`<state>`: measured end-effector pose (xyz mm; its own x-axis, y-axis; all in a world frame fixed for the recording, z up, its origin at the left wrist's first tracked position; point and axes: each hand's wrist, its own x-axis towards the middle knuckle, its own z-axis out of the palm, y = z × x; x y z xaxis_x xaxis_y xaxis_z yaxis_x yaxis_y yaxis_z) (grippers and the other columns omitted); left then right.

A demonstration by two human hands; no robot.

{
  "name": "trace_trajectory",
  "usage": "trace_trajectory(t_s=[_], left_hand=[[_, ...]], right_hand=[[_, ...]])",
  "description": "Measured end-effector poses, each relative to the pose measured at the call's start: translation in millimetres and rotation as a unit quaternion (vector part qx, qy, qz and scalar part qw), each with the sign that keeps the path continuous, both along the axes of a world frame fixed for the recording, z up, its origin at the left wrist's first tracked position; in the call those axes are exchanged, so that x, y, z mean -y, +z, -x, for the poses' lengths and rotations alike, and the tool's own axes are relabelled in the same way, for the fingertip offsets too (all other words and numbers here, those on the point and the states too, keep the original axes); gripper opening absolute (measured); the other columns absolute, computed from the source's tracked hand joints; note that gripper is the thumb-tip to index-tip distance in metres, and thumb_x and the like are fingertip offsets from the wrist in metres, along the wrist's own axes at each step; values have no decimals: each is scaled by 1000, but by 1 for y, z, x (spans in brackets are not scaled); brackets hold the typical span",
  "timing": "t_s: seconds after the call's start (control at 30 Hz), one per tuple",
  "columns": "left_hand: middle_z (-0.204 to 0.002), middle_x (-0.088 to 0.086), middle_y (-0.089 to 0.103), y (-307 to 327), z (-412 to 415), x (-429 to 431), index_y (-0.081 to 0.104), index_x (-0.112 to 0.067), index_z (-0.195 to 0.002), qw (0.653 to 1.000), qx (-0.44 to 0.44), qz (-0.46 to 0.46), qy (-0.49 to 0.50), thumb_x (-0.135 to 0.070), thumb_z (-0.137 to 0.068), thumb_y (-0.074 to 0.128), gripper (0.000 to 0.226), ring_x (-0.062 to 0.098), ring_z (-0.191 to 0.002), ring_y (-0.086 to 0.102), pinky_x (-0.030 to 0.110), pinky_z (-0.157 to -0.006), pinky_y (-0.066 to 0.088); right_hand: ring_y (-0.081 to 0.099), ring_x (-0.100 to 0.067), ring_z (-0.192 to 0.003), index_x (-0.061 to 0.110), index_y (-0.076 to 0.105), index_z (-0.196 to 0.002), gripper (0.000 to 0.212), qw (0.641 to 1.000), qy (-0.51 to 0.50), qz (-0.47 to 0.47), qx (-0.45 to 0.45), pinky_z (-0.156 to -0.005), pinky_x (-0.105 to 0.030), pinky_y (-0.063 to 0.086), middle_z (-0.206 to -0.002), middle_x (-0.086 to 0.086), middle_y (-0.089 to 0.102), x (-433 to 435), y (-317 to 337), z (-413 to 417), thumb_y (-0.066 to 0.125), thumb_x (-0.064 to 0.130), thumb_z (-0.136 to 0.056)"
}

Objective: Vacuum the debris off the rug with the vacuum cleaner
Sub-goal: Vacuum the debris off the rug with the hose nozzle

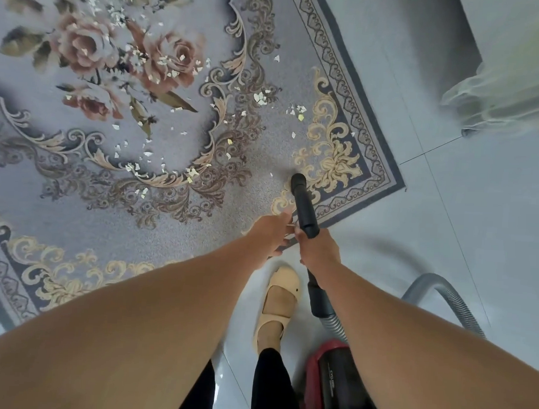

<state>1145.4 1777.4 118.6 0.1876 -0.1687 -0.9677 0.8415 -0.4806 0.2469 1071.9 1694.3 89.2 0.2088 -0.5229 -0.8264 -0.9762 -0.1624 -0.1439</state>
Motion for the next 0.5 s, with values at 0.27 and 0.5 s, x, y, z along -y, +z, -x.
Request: trace_trajectory(t_s=[0.27, 0.5], left_hand=[[-104, 8, 67, -12, -3, -13, 61, -6, -120, 997, -4, -45, 56, -48, -100, 40, 51, 25, -95, 63, 37, -82, 52], [-113, 6, 67, -14, -20, -24, 57, -13, -129, 995, 28, -20, 91, -45, -102, 36, 47, 19, -90, 62, 35, -87, 50]], right_hand=[[60, -29, -93, 13, 45, -116, 40, 986, 165, -9, 19, -71, -35, 44, -96, -4, 56, -16, 11, -4, 47, 48, -96], [55, -27, -88, 15, 43, -115, 38, 981, 187, 18, 39, -71, -35, 42, -92, -3, 52, -23, 8, -38, 44, 49, -97]])
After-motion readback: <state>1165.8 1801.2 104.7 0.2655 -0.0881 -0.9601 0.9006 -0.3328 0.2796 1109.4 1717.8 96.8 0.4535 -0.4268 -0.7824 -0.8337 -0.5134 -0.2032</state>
